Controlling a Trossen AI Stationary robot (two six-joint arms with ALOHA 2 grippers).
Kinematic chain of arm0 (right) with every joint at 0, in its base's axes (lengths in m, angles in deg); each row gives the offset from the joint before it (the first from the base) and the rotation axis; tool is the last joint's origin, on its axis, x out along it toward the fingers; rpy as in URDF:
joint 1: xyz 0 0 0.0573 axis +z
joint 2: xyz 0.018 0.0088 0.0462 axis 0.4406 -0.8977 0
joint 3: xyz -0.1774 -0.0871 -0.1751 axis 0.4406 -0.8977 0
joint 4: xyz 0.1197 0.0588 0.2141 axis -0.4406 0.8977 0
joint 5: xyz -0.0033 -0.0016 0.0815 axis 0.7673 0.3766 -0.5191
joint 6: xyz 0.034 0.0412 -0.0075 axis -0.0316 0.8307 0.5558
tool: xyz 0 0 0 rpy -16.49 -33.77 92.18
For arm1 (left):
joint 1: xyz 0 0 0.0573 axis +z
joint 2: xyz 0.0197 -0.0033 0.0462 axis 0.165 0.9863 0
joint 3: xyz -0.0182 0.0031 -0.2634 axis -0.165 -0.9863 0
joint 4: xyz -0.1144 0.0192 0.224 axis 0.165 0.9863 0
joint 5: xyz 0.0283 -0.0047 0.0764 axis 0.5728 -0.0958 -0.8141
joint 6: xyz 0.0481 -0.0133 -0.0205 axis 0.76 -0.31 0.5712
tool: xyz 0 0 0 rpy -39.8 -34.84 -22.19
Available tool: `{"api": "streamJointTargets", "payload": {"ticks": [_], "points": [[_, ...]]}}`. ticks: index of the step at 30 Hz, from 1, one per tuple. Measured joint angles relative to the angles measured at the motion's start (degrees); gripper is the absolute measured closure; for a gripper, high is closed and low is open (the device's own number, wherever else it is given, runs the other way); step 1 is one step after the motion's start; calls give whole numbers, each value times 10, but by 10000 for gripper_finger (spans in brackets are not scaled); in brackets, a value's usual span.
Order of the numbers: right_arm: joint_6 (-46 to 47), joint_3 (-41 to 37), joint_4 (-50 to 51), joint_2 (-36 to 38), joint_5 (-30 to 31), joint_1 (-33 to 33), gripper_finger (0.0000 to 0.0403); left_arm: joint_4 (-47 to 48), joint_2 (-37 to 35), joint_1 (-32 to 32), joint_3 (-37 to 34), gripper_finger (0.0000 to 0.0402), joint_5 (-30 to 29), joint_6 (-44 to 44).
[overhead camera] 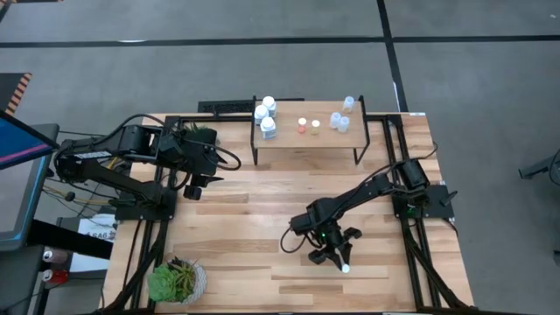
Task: Pick and place medicine bottles onto shelf by color
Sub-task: Put the blue pill bottle on the shelf
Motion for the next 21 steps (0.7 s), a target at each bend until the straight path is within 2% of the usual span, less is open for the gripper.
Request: {"api": "streamJointTargets", "payload": {"ticks": [16, 21], "points": [[12, -30, -21, 0, 1, -1, 294, 0, 0, 0, 0, 205, 0, 0], [15, -30, -29, 0, 3, -5, 273, 0, 0, 0, 0, 205, 0, -1]]}}
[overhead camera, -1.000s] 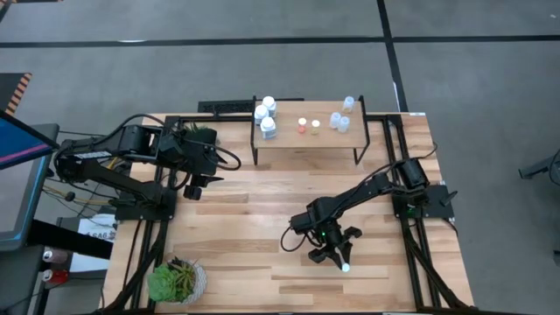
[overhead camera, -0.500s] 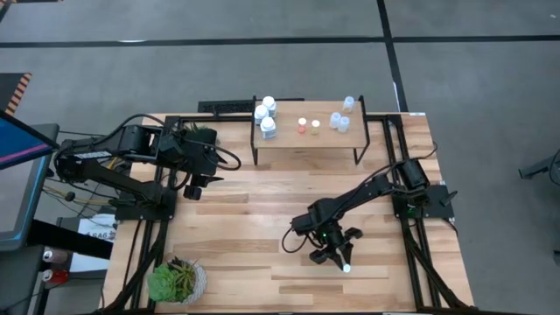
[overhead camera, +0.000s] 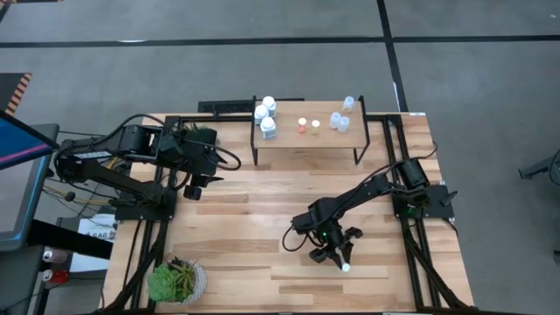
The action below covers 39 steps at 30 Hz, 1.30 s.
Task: Pick and place medicine bottles onto shelf by color
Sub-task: Put the blue pill bottle on the shelf
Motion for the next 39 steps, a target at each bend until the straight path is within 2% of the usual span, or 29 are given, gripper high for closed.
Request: {"api": "streamJointTargets", "payload": {"ticks": [7, 13, 21, 26, 28, 31, 36, 39], "points": [[1, 0, -1, 0, 1, 0, 223, 0, 0, 0, 0, 205, 0, 0], [0, 0, -1, 0, 1, 0, 196, 0, 0, 0, 0, 205, 0, 0], [15, 4, 6, 5, 5, -14, 182, 0, 0, 0, 0, 205, 0, 1], [-9, 63, 65, 5, 36, -19, 184, 0, 0, 0, 0, 205, 0, 0], [-22, 96, 98, 5, 67, -19, 183, 0, 0, 0, 0, 205, 0, 0], [-41, 156, 168, 5, 155, -14, 183, 0, 0, 0, 0, 205, 0, 0], [-69, 275, 314, 6, 358, 11, 184, 0, 0, 0, 0, 205, 0, 0], [-38, 322, 366, 8, 476, 51, 184, 0, 0, 0, 0, 205, 0, -10]]}}
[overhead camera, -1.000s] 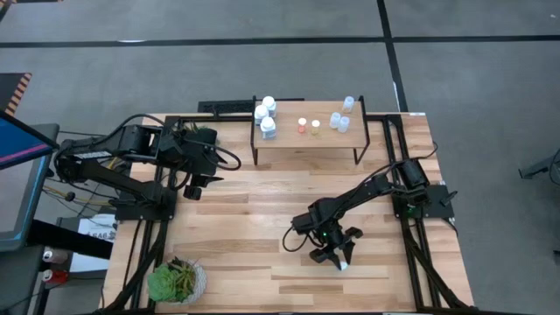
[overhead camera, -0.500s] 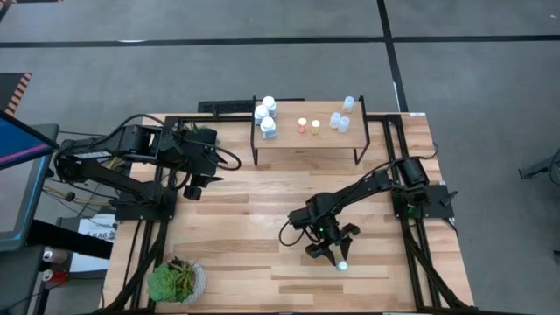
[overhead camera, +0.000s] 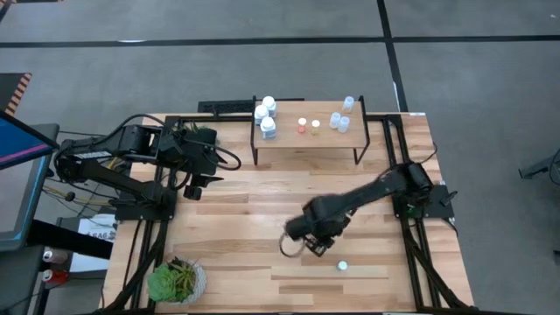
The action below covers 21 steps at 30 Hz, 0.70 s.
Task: Pick and place medicine bottles onto shelf by color
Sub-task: Put the blue pill bottle on the shelf
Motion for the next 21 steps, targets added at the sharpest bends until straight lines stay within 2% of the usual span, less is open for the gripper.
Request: {"api": "streamJointTargets", "payload": {"ticks": [9, 15, 18, 21], "points": [[256, -13, -2, 134, 168, 142, 184, -1, 0, 0, 0, 205, -1, -61], [343, -92, -3, 239, 285, 259, 189, -2, 0, 0, 0, 205, -6, -140], [367, -149, -14, 252, 289, 308, 194, -2, 0, 0, 0, 205, -7, -184], [392, -203, -66, 243, 261, 359, 199, -2, 0, 0, 0, 205, -7, -218]]}}
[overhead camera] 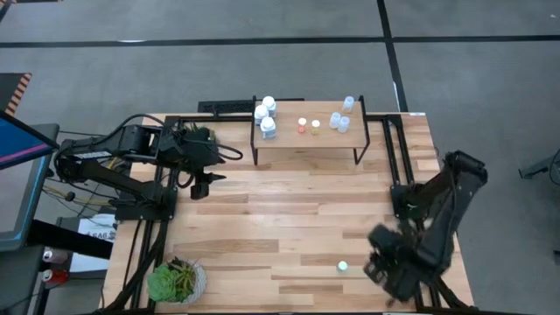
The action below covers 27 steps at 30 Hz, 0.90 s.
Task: Pick and place medicine bottles onto shelf by color
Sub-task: Put the blue pill bottle on the shelf
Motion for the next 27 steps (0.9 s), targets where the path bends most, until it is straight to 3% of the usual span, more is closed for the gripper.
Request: {"api": "streamJointTargets", "payload": {"ticks": [5, 12, 17, 19, 22, 25, 27], "points": [[8, -44, -139, -42, -45, 42, 204, 1, 0, 0, 0, 205, 5, -24], [2, -44, -267, -111, -124, 44, 207, -38, 19, -29, -13, 205, 23, -100], [2, -45, -321, -136, -127, 50, 208, -247, 32, -120, -107, 205, -2, -77], [3, -45, -332, -138, -127, 56, 210, -320, 29, -150, -143, 205, -65, -46], [14, -44, -331, -136, -127, 63, 215, -330, -5, -172, -188, 205, -163, -34], [21, -44, -326, -133, -127, 74, 221, -371, -60, -166, -249, 205, -160, -36], [21, -44, -322, -131, -127, 75, 224, -453, -96, -148, -313, 205, -131, -28]]}}
